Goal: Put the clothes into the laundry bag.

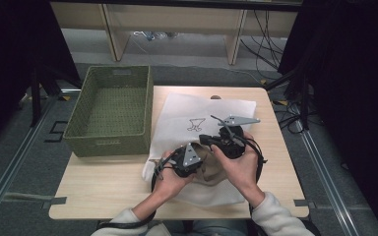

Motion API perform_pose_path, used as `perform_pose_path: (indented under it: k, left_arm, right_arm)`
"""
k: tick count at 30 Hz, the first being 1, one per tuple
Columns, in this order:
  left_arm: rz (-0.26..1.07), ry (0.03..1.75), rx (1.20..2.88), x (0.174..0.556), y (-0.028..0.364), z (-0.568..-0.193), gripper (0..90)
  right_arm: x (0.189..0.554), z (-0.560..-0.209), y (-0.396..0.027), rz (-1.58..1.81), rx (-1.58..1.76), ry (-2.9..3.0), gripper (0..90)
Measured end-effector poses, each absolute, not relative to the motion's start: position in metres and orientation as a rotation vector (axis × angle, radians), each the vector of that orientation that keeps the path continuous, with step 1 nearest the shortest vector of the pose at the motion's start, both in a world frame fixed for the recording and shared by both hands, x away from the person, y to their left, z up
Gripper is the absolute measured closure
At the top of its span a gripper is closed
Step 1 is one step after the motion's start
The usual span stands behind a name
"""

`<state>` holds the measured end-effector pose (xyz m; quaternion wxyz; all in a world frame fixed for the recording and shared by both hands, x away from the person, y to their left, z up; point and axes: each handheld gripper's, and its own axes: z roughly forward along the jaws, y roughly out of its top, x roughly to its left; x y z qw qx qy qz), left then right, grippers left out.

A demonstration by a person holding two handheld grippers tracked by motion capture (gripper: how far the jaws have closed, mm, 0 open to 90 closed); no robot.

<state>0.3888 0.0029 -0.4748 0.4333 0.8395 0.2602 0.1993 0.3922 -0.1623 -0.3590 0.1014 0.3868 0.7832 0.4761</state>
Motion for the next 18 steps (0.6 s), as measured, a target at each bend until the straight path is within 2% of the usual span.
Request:
perform_pose_path:
  k: [1,3,4,11,13,15,18]
  left_arm:
    - [0.498,0.649,2.105,0.39,0.004,-0.474,83.6]
    - [0.503,0.653,2.112,0.394,0.005,-0.472,84.8]
    - [0.526,0.693,2.035,0.394,0.001,-0.472,85.0]
    - [0.677,0.728,1.922,0.404,0.0,-0.467,85.1]
    - [0.64,0.737,1.93,0.405,-0.001,-0.472,84.4]
    - [0.611,0.727,1.941,0.403,-0.003,-0.476,79.8]
    - [0.562,0.716,1.961,0.399,-0.002,-0.476,63.7]
  right_arm:
    - [0.392,-0.359,-0.162,1.401,1.148,2.321,90.0]
    - [0.392,-0.358,-0.161,1.413,1.151,2.32,90.0]
    - [0.391,-0.357,-0.161,1.413,1.158,2.313,90.0]
    - [0.386,-0.348,-0.161,1.441,1.13,2.283,90.0]
    - [0.388,-0.349,-0.163,1.424,1.124,2.282,90.0]
    - [0.389,-0.353,-0.164,1.417,1.157,2.285,90.0]
    - [0.392,-0.359,-0.166,1.402,1.157,2.3,90.0]
